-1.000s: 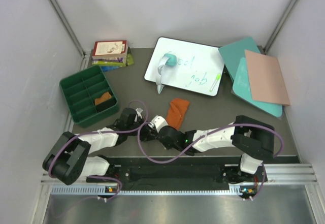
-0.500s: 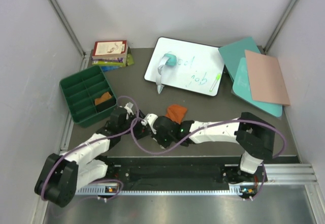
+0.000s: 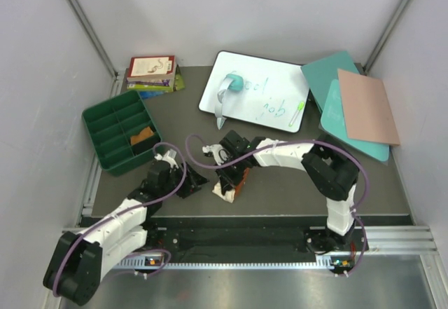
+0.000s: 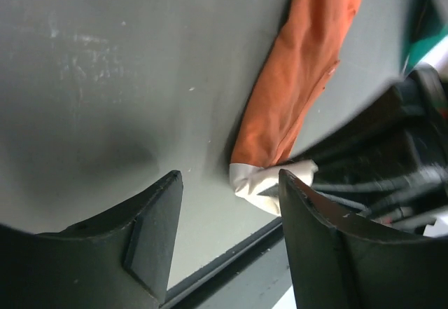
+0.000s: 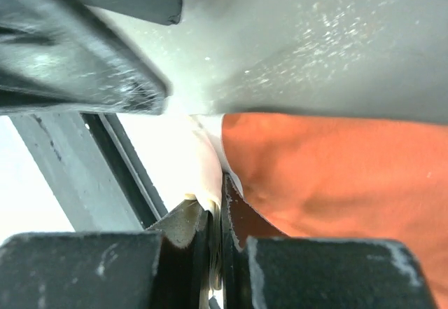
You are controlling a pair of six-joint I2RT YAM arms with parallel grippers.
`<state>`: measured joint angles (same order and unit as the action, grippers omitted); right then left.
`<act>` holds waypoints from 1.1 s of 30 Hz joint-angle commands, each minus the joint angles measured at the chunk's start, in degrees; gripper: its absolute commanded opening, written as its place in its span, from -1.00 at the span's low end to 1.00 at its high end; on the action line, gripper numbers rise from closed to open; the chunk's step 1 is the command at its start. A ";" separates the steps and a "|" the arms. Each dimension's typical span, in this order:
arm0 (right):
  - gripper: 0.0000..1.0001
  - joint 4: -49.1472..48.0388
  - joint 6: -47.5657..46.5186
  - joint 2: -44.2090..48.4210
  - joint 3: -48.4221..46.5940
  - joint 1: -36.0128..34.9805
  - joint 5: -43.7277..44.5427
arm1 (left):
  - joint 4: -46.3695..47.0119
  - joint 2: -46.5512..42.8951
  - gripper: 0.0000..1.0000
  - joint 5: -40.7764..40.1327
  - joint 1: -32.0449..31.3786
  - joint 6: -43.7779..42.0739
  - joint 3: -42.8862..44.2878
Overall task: Roll the underwear
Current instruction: Roll the underwear to the center of the board.
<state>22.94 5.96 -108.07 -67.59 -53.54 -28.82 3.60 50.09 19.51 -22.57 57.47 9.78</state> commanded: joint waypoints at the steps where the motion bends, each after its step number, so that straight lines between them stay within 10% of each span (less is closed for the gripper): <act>1: -1.00 3.51 -3.76 -2.93 -5.26 2.73 -8.44 | 8.87 -2.18 0.20 2.18 0.24 -3.77 -2.31; 27: -0.92 2.37 -4.37 -11.02 -6.41 8.10 -13.54 | 27.96 18.90 0.19 6.77 -3.36 -7.72 -1.70; 33: -0.85 1.85 -4.29 -10.06 -6.50 8.19 -13.55 | 29.89 25.32 -0.20 4.23 -5.90 -7.29 -1.17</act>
<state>27.27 3.97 -117.71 -73.63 -46.04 -44.95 31.24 71.55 26.98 -26.85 51.22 7.88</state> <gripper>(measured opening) 0.065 0.510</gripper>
